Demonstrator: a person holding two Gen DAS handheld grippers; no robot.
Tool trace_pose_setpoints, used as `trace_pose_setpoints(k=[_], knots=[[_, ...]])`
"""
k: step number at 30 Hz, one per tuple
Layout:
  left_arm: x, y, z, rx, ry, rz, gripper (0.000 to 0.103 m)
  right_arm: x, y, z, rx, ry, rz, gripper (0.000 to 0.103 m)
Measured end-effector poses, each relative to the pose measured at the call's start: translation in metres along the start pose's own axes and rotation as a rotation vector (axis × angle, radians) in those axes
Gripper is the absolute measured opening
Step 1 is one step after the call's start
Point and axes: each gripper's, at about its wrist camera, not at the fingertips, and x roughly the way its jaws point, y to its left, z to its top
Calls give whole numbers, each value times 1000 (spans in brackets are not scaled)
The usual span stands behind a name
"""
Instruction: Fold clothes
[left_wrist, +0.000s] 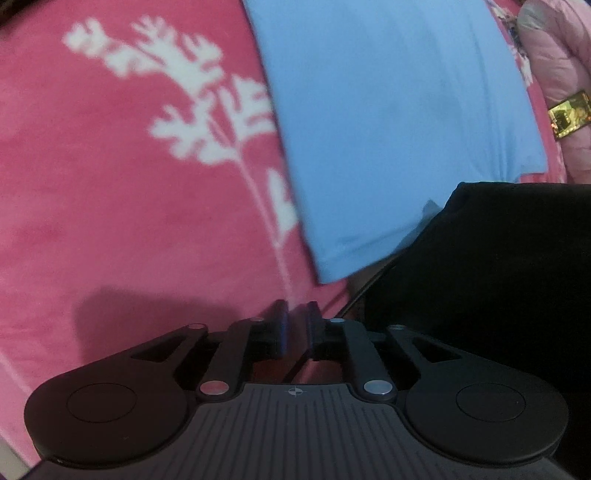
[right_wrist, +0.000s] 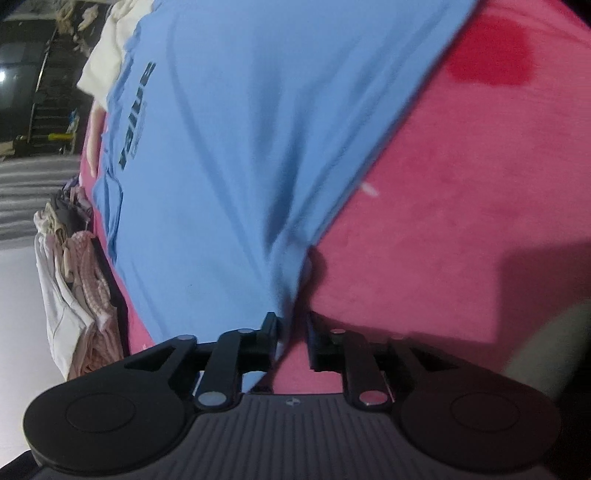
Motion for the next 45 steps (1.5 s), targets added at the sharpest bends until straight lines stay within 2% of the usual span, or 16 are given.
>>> trace_pose_setpoints(k=[3, 6, 8, 9, 11, 15, 20, 24, 26, 28, 29, 30, 36, 42, 44, 45], knots=[[-30, 7, 10, 15, -83, 75, 18, -30, 0, 3, -24, -69, -17, 26], [-62, 4, 35, 37, -199, 105, 19, -75, -7, 24, -21, -199, -12, 29], [-73, -14, 57, 104, -275, 80, 21, -102, -14, 46, -23, -303, -55, 34], [-76, -26, 68, 146, -309, 62, 21, -110, -18, 56, -16, -330, -75, 41], [-66, -58, 91, 245, -341, 5, 23, -119, -27, 80, 9, -333, -98, 41], [-11, -139, 119, 487, -269, -127, 23, -117, -32, 123, -62, -262, -174, 41], [34, -206, 109, 791, -183, -115, 23, -98, -18, 150, -298, -162, -259, 42], [56, -225, 102, 886, -113, -141, 23, -82, -16, 158, -417, -111, -313, 42], [64, -229, 93, 926, -99, -116, 23, -77, -15, 154, -457, -93, -324, 42], [65, -227, 87, 944, -100, -108, 23, -79, -11, 149, -497, -75, -346, 25], [65, -227, 85, 946, -100, -108, 23, -81, -9, 146, -517, -67, -358, 12], [66, -228, 85, 943, -100, -109, 23, -83, -6, 143, -537, -58, -370, 8], [82, -244, 86, 976, -45, -118, 23, -106, 1, 133, -635, -92, -465, 6], [87, -244, 90, 962, -13, -130, 25, -83, -14, 133, -634, -52, -541, 7], [84, -242, 95, 940, 6, -141, 25, -84, -13, 132, -642, -49, -552, 11], [81, -241, 98, 927, 21, -149, 25, -87, -12, 131, -652, -44, -559, 19]])
